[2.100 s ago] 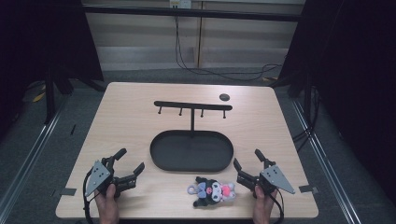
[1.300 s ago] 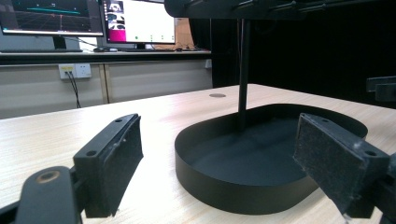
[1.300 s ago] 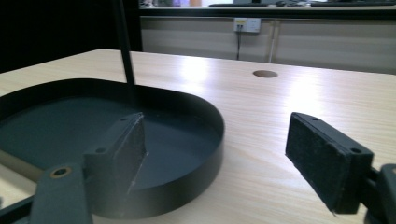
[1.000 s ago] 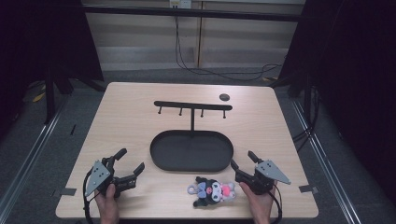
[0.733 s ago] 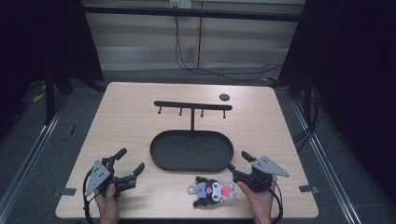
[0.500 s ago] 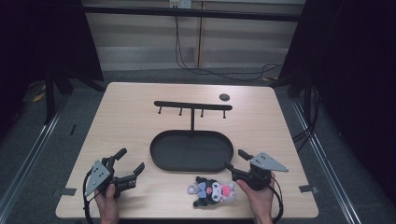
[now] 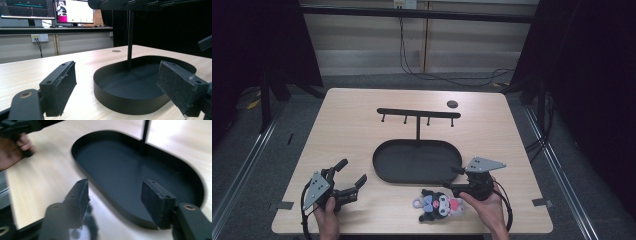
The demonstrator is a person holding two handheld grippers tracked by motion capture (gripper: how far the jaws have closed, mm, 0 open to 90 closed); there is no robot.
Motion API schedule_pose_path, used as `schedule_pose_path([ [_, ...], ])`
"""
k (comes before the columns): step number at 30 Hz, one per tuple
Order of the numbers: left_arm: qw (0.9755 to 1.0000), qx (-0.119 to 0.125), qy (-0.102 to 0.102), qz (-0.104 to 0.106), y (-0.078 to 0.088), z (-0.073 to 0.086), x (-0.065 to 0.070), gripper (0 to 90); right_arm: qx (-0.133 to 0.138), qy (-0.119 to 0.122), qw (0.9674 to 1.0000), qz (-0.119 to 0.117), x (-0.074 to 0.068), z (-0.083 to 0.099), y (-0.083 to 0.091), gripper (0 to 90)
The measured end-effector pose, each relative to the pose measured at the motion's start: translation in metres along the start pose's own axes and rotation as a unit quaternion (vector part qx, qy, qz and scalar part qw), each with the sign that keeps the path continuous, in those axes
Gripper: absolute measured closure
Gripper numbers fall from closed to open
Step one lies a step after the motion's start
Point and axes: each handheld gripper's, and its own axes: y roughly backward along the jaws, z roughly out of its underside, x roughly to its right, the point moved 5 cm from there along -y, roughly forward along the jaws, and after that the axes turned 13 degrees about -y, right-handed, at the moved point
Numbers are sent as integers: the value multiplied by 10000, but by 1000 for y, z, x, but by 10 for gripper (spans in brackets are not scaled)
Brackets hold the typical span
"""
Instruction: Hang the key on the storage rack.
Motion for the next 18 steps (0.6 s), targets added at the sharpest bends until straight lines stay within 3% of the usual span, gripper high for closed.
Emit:
schedule_pose_path([
  [6,10000,-1,2,1,0,0,0,152,-391,-91,9992,49,-4,-5,-5,388],
  [10,10000,-9,-6,1,0,0,0,152,-552,9,9985,42,-9,-10,-11,336],
  [13,10000,-8,-7,3,0,0,0,152,-686,118,9976,16,-15,-14,-17,356],
  [15,10000,-9,-10,2,0,0,0,152,-896,270,9956,-67,-21,-15,-21,398],
  [16,10000,-8,-8,3,0,0,0,152,-1132,405,9926,-168,-27,-17,-25,426],
  [17,10000,-8,-9,4,0,0,0,152,-1132,405,9926,-168,-27,-17,-25,426],
  [18,10000,-3,-6,2,0,0,0,152,-1378,440,9892,-234,-31,-18,-29,428],
])
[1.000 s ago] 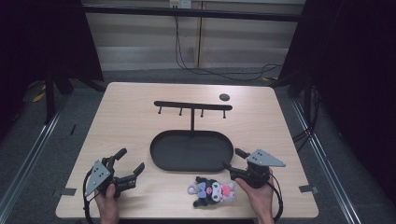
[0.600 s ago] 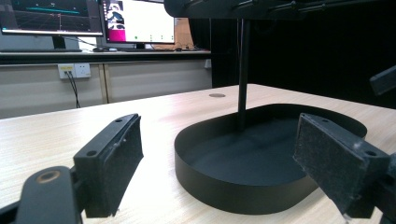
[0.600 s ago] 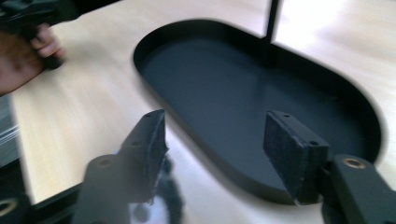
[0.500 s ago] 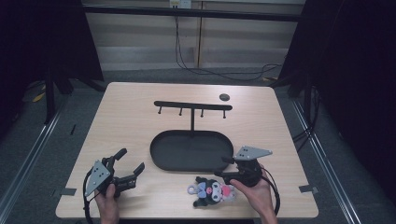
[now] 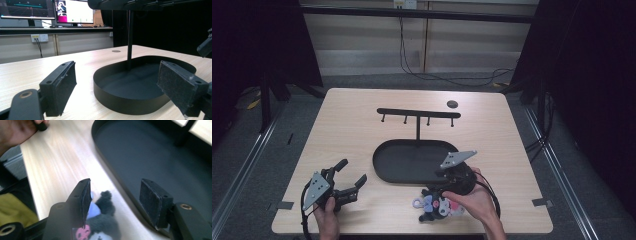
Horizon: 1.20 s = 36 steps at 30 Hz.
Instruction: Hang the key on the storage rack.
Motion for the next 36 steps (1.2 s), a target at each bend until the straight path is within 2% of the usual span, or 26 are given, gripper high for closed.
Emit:
schedule_pose_path([
  [4,10000,1,1,-1,0,0,0,152,-174,-30,9998,-129,-2,-5,-2,442],
  [10,10000,4,5,4,0,0,0,152,-752,52,9966,-328,-10,-9,-10,465],
  [13,10000,15,4,14,0,0,0,152,-1034,297,9940,-209,-13,-9,-16,426],
  [15,10000,13,-2,12,0,0,0,152,-1135,340,9925,-295,-14,-11,-19,441],
  [17,10000,15,5,15,0,0,0,152,-1272,424,9908,-198,-15,-12,-22,426],
  [20,10000,14,-3,26,0,0,0,152,-1501,517,9871,-211,-20,-14,-27,466],
  [22,10000,14,-4,28,0,0,0,152,-1595,566,9855,-95,-22,-15,-32,500],
  [29,10000,16,-4,27,0,0,0,152,-2021,646,9770,-199,-29,-14,-42,580],
  [30,10000,14,-5,28,0,0,0,152,-2106,645,9752,-217,-29,-14,-43,593],
  [31,10000,14,-5,27,0,0,0,152,-2287,716,9704,-307,-30,-14,-44,639],
  [32,10000,14,-4,17,0,0,0,152,-2404,776,9670,-327,-31,-13,-44,652],
  [33,10000,14,-4,27,0,0,0,152,-2456,831,9653,-312,-32,-13,-45,672],
  [34,10000,13,-4,28,0,0,0,152,-2456,831,9653,-312,-32,-13,-45,672],
  [36,10000,13,-3,17,0,0,0,152,-2589,876,9613,-334,-34,-13,-46,682],
])
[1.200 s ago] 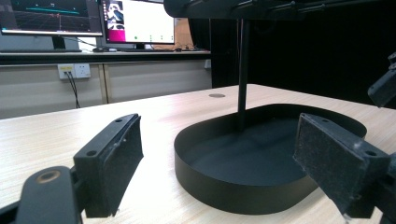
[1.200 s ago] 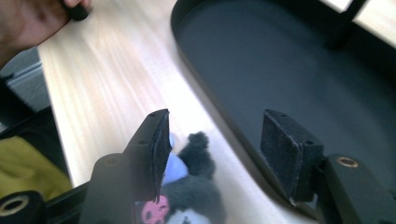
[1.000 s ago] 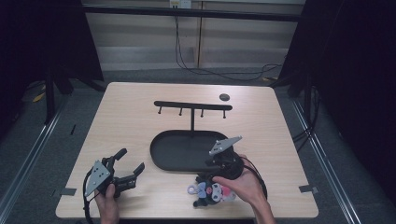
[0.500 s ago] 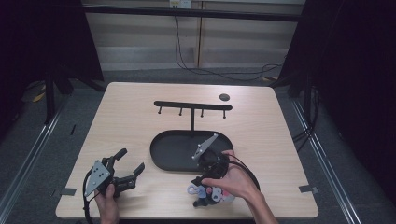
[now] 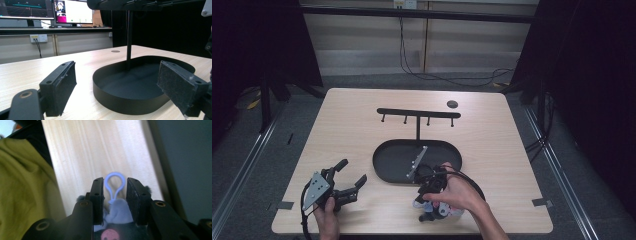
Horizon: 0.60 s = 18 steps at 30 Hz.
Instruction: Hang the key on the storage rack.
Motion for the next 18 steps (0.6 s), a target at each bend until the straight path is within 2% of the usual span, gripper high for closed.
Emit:
schedule_pose_path([
  [1,10000,0,-2,11,0,0,0,152,-222,-13,9998,-17,-1,-1,-4,687],
  [2,10000,2,-1,11,0,0,0,152,-222,-13,9998,-17,-1,-1,-4,687],
  [7,10000,0,-3,11,0,0,0,152,-653,95,9978,2,3,-3,-19,689],
  [9,10000,16,18,6,0,0,0,152,-830,117,9964,101,3,-5,-26,663],
  [11,10000,19,19,-9,0,0,0,152,-864,138,9961,102,4,-6,-28,655],
  [13,10000,16,-17,-19,0,0,0,152,-1013,140,9947,87,4,-6,-31,645],
  [18,10000,19,-7,-5,0,0,0,152,-1205,186,9925,112,5,-7,-37,662],
])
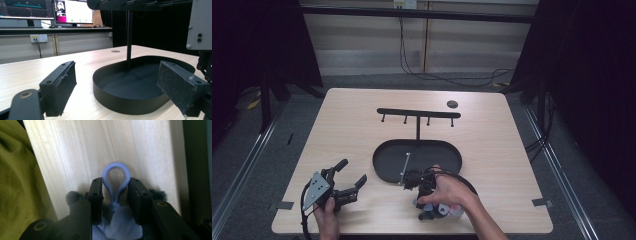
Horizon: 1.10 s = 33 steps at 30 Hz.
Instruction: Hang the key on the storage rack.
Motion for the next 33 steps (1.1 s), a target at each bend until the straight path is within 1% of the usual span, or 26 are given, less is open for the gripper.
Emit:
schedule_pose_path([
  [1,10000,-4,-10,-14,0,0,0,152,-2,-11,10000,10,0,-1,0,670],
  [3,10000,-4,-12,-13,0,0,0,152,-17,48,10000,11,-1,-2,-1,686],
  [4,10000,-4,-12,-13,0,0,0,152,-70,90,9999,13,-2,-2,-1,697],
  [5,10000,-2,-8,-16,0,0,0,152,-68,141,9999,-2,-2,-2,-1,710],
  [6,10000,-4,-12,-13,0,0,0,152,-145,210,9997,-34,-3,-1,-1,728],
  [7,10000,-2,-7,-16,0,0,0,152,-155,229,9996,-63,-4,-1,-2,737],
  [8,10000,-2,-7,-19,0,0,0,152,-191,235,9995,-115,-5,0,-2,767],
  [9,10000,-2,-7,-19,0,0,0,152,-232,276,9993,-103,-5,0,-3,814],
  [10,10000,-4,-10,-16,0,0,0,152,-232,276,9993,-103,-5,0,-3,814],
  [11,10000,-3,-8,-18,0,0,0,152,-265,306,9992,-52,-4,0,-3,824],
  [13,10000,-3,-7,-17,0,0,0,152,-308,366,9988,-27,-5,0,-3,827],
  [14,10000,-2,-6,-17,0,0,0,152,-350,379,9987,33,-5,0,-4,835],
  [16,10000,-5,-10,-13,0,0,0,152,-389,386,9985,44,-5,-1,-4,835],
  [21,10000,-8,-5,-9,0,0,0,152,-385,512,9978,183,-8,-2,-3,815],
  [22,10000,-9,-6,-8,0,0,0,152,-376,541,9976,216,-9,-2,-4,816],
  [23,10000,-7,-1,-11,0,0,0,152,-361,553,9974,285,-10,-2,-4,841],
  [25,10000,-8,-5,-9,0,0,0,152,-350,568,9973,310,-9,-2,-4,854],
  [27,10000,-7,-1,-10,0,0,0,152,-342,529,9976,300,-8,-2,-4,870],
  [29,10000,-6,-13,-15,0,0,0,152,-389,516,9976,231,-8,-2,-3,873],
  [30,10000,-3,-6,-16,0,0,0,152,-370,486,9980,184,-8,-1,-4,874],
  [31,10000,-4,-10,-14,0,0,0,152,-397,487,9980,112,-8,-1,-4,874],
  [32,10000,-4,-10,-14,0,0,0,152,-359,361,9986,130,-8,-3,-4,874],
  [33,10000,-4,-10,-14,0,0,0,152,-359,361,9986,130,-8,-3,-4,874],
])
